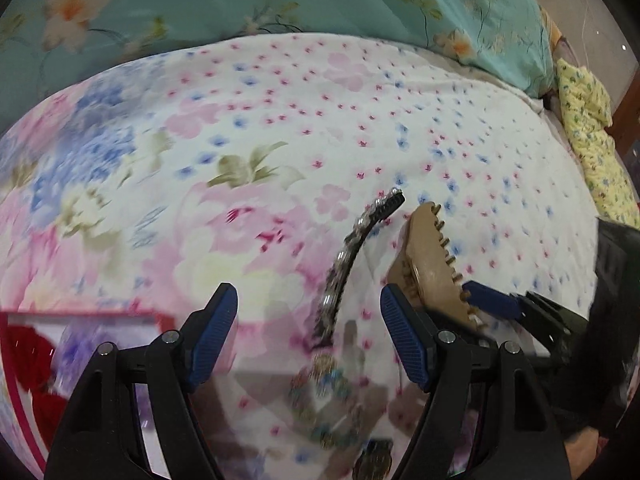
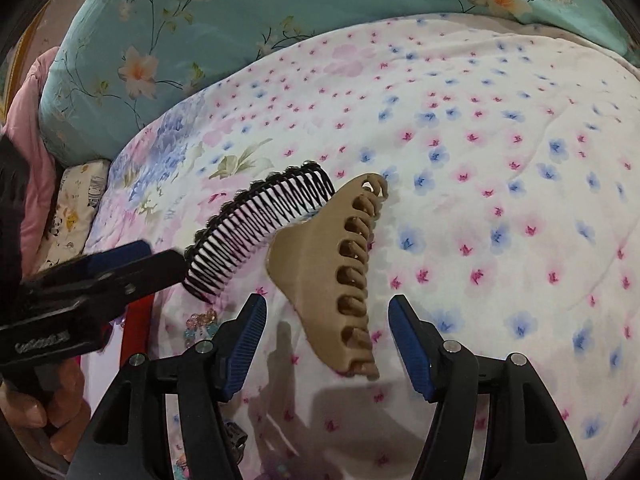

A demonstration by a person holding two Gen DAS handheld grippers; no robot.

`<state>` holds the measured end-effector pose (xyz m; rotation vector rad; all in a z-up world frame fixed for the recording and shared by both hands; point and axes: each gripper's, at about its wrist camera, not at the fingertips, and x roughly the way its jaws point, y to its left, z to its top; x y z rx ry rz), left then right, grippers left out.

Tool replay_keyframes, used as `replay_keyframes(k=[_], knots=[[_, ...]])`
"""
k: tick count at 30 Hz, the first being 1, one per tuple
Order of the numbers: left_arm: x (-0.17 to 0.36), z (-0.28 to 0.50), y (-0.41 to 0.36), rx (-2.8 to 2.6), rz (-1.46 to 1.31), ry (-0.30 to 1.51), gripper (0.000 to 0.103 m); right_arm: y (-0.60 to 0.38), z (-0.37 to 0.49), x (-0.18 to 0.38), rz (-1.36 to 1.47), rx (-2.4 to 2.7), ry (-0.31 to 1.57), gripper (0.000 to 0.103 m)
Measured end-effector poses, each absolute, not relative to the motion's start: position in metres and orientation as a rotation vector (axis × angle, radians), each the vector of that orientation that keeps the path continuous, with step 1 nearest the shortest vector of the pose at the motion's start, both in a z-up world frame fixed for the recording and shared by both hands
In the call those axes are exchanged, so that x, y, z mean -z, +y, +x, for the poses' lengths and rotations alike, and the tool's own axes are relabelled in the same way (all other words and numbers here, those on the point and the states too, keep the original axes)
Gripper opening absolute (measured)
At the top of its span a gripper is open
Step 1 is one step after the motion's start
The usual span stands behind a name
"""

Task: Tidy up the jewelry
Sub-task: 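Grasp the black comb with the left tool while the right tool grasps the tan claw clip, then carry the comb and claw clip into the tray and release both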

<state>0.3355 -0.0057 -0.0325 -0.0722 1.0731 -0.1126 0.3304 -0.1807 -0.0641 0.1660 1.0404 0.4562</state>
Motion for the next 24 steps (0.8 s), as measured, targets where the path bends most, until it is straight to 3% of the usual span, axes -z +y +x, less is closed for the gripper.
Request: replay_keyframes(k=[2, 3, 4, 5, 7, 8, 9, 16, 20, 24], knots=[[0.039, 0.346, -0.012, 0.123, -0.066, 1.086, 0.074, -0.181, 0.331, 0.064, 0.161, -0.459, 1.028, 0.059], [0.041, 0.351, -0.015, 0.127, -0.061, 1.091, 0.074, -0.182, 0.331, 0.064, 0.157, -0.454, 1.025, 0.050], [0.045, 0.354, -0.017, 0.127, -0.056, 1.100, 0.074, -0.184, 0.332, 0.065, 0.159, -0.453, 1.025, 0.047], [0.048, 0.357, -0.019, 0.124, -0.053, 1.103, 0.067, -0.185, 0.333, 0.065, 0.169, -0.460, 1.028, 0.043], [0.055, 0.361, -0.019, 0.140, -0.066, 1.123, 0.037, -0.188, 0.334, 0.067, 0.182, -0.466, 1.032, 0.040], [0.059, 0.360, -0.017, 0.151, -0.079, 1.135, 0.016, -0.189, 0.334, 0.067, 0.182, -0.467, 1.031, 0.040], [0.060, 0.360, -0.016, 0.164, -0.091, 1.138, 0.012, -0.190, 0.335, 0.068, 0.186, -0.470, 1.032, 0.041], [0.034, 0.329, 0.008, 0.173, -0.151, 1.058, 0.008, -0.190, 0.338, 0.070, 0.219, -0.462, 1.026, 0.044], [0.010, 0.303, 0.027, 0.172, -0.200, 0.995, 0.008, -0.182, 0.339, 0.068, 0.221, -0.460, 1.031, 0.063], [-0.008, 0.277, 0.043, 0.170, -0.242, 0.944, 0.008, -0.165, 0.341, 0.065, 0.142, -0.421, 1.006, 0.065]])
